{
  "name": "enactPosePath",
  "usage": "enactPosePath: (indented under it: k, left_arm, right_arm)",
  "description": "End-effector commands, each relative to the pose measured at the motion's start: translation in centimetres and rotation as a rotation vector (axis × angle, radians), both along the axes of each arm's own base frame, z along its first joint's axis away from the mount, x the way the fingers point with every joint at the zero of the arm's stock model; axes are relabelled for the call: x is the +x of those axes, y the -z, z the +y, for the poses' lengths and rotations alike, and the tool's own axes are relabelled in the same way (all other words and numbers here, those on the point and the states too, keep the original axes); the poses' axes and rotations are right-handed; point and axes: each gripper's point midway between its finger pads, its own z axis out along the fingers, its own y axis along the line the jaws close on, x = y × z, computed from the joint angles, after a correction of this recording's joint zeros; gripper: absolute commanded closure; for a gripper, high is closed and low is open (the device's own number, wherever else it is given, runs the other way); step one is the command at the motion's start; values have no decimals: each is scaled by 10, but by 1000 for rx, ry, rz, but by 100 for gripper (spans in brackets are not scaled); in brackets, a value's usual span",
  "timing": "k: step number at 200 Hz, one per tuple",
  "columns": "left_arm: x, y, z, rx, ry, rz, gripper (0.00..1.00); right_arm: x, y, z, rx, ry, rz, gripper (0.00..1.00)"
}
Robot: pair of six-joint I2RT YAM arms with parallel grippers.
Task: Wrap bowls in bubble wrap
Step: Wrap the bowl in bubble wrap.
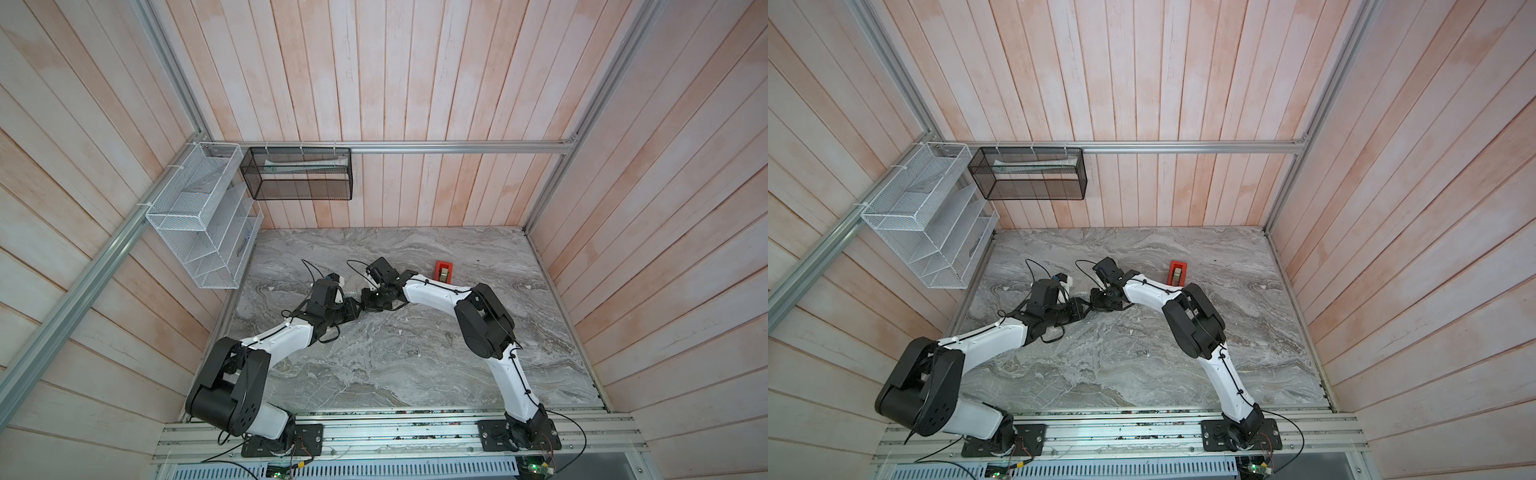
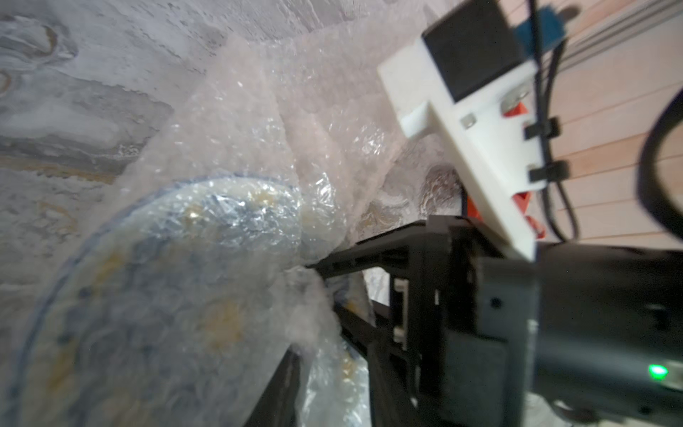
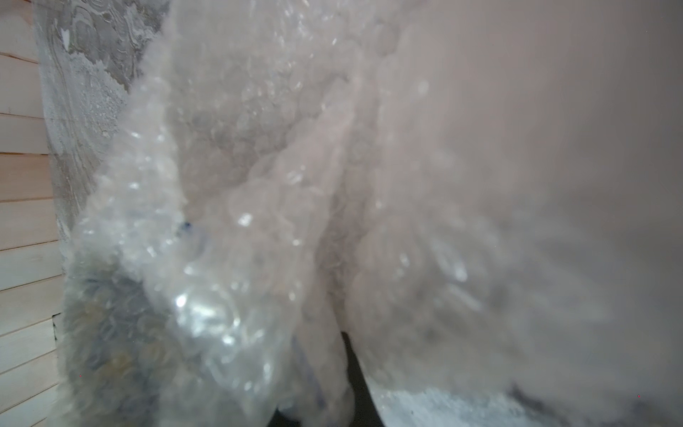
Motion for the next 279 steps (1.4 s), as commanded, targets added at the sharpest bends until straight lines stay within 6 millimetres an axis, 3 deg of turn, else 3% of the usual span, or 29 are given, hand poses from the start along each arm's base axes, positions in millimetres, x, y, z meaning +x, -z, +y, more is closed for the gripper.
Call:
enactPosePath:
  k: [1, 39, 74, 92, 128, 181, 245, 279]
  left_arm:
    - [-6, -12, 18, 33, -55, -27, 60]
    - [-15, -32, 53, 38, -161, -64, 56]
    - [-39, -43, 87, 59, -290, -58, 42]
    - [-54, -46, 94, 38, -321, -50, 35]
    - [-84, -49, 78, -126, -271, -54, 34]
    - [-113, -52, 76, -239, -276, -96, 30]
    - [-115, -3, 41, -124, -161, -4, 30]
    - [-96, 12, 31, 15, -180, -16, 28]
  right_arm:
    - [-6, 33, -14, -111, 8, 36, 95]
    - [0, 24, -13, -123, 14, 0, 98]
    - [9, 11, -22, -112, 19, -4, 100]
    - [15, 4, -34, -114, 28, -5, 100]
    - [27, -3, -57, -112, 56, -3, 100]
    - [50, -1, -88, -92, 112, 26, 100]
    - [53, -8, -84, -31, 102, 57, 100]
    - [50, -16, -82, -8, 94, 62, 100]
